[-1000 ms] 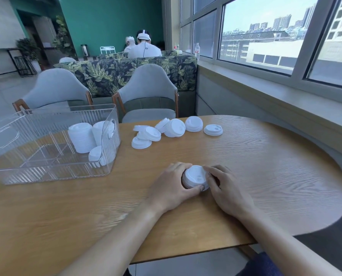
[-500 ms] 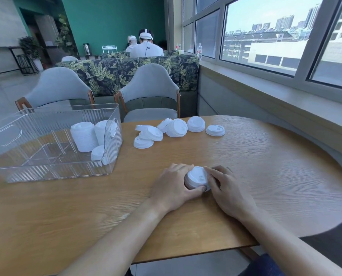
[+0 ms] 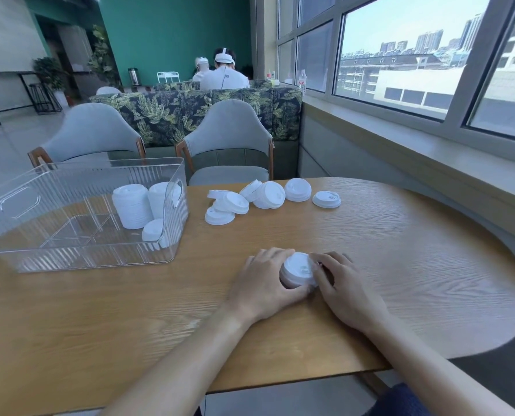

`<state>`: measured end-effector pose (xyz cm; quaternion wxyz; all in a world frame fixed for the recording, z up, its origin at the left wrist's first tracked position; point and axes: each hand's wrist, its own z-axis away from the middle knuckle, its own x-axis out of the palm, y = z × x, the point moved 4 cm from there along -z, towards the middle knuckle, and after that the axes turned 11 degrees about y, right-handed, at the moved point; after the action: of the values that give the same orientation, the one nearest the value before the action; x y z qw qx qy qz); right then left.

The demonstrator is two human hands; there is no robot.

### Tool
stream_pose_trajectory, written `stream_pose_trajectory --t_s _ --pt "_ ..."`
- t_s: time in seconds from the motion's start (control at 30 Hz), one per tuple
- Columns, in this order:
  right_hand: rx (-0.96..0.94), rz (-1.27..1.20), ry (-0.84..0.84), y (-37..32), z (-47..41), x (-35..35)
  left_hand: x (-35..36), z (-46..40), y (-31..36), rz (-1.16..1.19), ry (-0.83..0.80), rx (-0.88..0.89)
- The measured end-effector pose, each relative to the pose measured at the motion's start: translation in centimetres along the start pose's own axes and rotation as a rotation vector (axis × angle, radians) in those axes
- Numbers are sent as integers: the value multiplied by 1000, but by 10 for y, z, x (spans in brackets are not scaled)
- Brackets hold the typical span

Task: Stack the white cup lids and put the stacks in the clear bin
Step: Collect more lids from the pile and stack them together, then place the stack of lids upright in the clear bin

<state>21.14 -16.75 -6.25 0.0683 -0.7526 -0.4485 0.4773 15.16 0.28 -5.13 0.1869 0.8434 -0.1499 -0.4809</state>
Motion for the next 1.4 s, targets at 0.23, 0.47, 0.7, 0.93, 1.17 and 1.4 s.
stream_pose_trajectory --t_s 0.23,0.47,0.7,0.93,1.17,1.4 --pt "-6 56 -50 -3 0 1 -3 2 -5 5 37 -47" --pt "-61 65 -77 -29 5 16 -32 17 -28 116 144 -206" --pt "-133 91 -133 -67 5 50 -76 43 -73 161 197 -268" --pt "-229 74 -179 -116 1 93 -123 64 -107 159 299 -273" --pt "-260 69 -200 -143 -8 122 -172 58 -140 180 424 -287" --pt "-266 50 -172 -154 -19 139 -198 26 -168 108 436 -300"
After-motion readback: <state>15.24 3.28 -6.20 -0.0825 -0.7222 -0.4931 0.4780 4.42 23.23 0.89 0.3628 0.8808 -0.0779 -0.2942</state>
